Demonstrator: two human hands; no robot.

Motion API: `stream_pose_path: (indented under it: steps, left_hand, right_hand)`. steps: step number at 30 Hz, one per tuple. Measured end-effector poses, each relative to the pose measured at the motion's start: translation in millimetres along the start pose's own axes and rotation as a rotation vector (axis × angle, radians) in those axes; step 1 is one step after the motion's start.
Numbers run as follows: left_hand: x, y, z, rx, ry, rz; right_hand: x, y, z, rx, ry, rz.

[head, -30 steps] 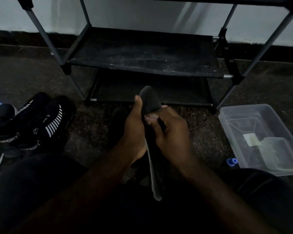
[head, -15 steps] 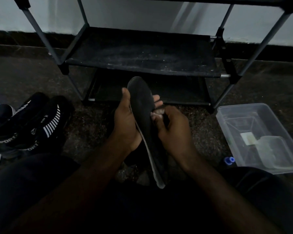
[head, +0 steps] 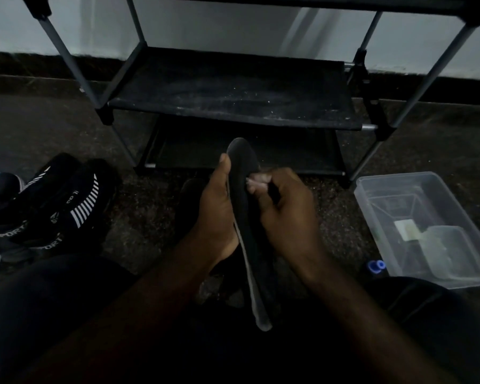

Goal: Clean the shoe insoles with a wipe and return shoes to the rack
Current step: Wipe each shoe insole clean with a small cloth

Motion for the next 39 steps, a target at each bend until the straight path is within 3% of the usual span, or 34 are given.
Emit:
stream_pose_path:
  steps: [4, 7, 11, 16, 18, 22, 27, 29, 32, 34, 39]
  left_hand:
    - [-4.5, 0.6, -4.6, -0.028, 0.012, -0.028]
    - [-1.8, -1.4, 0.4, -0.022, 0.008, 0.014]
    - [4.1, -0.6, 13.7, -0.074, -0.041, 0.049]
    - [-4.5, 0.2, 5.4, -0.07, 0.03, -0.061]
    - [-3.6, 0.1, 5.3, -0.067, 0.035, -0.047]
    - [6.3, -1.2, 13.8, -0.084, -0.017, 0.039]
    - [-1.1, -0.6, 8.4, 0.025, -0.014, 0.001]
    - [2.8, 0.0, 9.3, 0.011, -0.02, 0.026]
    - [11.1, -1.0, 16.8, -0.067, -0.024, 0.073]
    - [12.7, 0.0, 17.3, -0.075, -0.028, 0.082]
    - [4.7, 1.4, 14.7, -0.051, -0.067, 0.042]
  right_hand:
    - [14.2, 17.7, 25.4, -0.133, -0.076, 0.169]
    - [7.9, 2.2, 6.3, -0.134, 0.017, 0.075]
    - [-2.1, -10.2, -13.3, 0.02, -0.015, -0.024]
    - [10.0, 12.4, 18.5, -0.112, -0.091, 0.163]
    - [6.8, 5.3, 13.8, -0.151, -0.019, 0.115]
    - [-9.2, -15.3, -13.2, 0.01, 0.027, -0.038]
    - [2.9, 3.1, 17.1, -0.129, -0.055, 0.072]
    - [-2.3, -3.8, 13.1, -0.142, -0.036, 0.017]
    - [-16.5, -19.0, -12.5, 0.021, -0.039, -0.12]
    - [-16.0, -17.0, -18.6, 0.111, -0.114, -0.12]
    - [-3.0, -4.1, 13.2, -0.124, -0.046, 0.058]
Point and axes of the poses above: each hand's wrist, its own y-axis away from the middle knuckle, its own x-axis out of the palm, z = x × y, the point moved 6 cm from there along -y, towards the middle knuckle, and after that the axes turned 2 degrees about -x, right-handed, at the moved point
